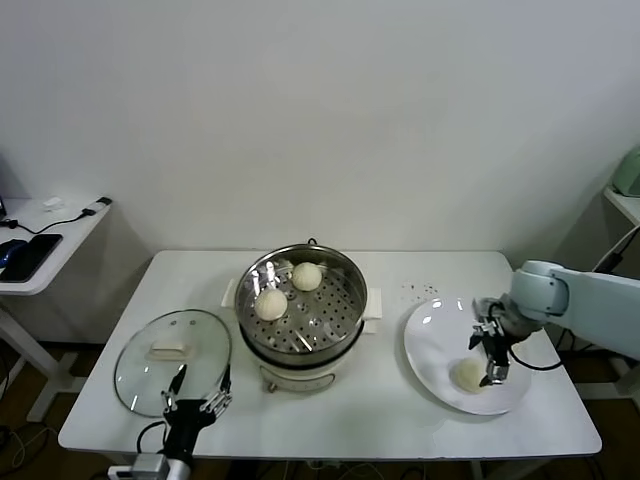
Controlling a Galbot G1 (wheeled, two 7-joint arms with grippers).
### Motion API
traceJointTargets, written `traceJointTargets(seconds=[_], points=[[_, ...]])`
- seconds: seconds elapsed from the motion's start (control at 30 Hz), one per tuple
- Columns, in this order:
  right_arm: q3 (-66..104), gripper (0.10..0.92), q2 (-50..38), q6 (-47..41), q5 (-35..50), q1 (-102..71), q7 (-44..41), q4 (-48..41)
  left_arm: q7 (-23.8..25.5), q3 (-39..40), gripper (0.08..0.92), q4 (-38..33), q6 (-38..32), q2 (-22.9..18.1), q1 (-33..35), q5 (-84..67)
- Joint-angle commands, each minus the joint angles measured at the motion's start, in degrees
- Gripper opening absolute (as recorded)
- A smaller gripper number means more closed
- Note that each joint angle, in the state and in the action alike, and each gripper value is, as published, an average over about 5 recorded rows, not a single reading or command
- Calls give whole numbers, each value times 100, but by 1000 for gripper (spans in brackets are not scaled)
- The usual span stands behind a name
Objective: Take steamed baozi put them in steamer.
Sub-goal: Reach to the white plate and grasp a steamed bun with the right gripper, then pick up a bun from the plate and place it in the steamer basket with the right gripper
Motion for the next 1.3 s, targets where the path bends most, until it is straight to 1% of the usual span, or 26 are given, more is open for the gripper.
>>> traceJointTargets(seconds=[0.03, 0.4, 0.47, 0.63, 0.77, 0.9, 1.03, 1.17, 1.3], points=[[372, 823, -47, -95, -270, -565, 118, -93, 3, 15, 823, 20, -2, 11, 2, 1], [515, 816, 75, -134, -295, -693, 295, -190, 2, 24, 823, 64, -13, 21, -23, -5], [510, 791, 72, -133, -286, -693, 285, -175, 1, 21, 823, 64, -14, 22, -22, -7], [514, 679, 52, -129, -276, -652, 275, -124, -5, 19, 823, 68, -16, 23, -20, -10], [408, 640, 11, -96, -274, -408, 159, -10, -8, 29, 823, 48, -12, 5, -7, -9], [-6, 629, 16, 34, -137, 348, -50, 127, -9, 33, 823, 17, -10, -4, 20, -4], [-844, 628, 235, 281, 133, 1640, -347, 251, -13, 33, 823, -22, -5, -6, 32, -3], [-1569, 628, 787, 705, 469, 2969, -707, 328, -15, 35, 823, -81, 3, -9, 51, -3], [-1660, 628, 1550, 1253, 707, 4011, -1004, 246, -14, 29, 823, -143, 8, 0, 73, 2]])
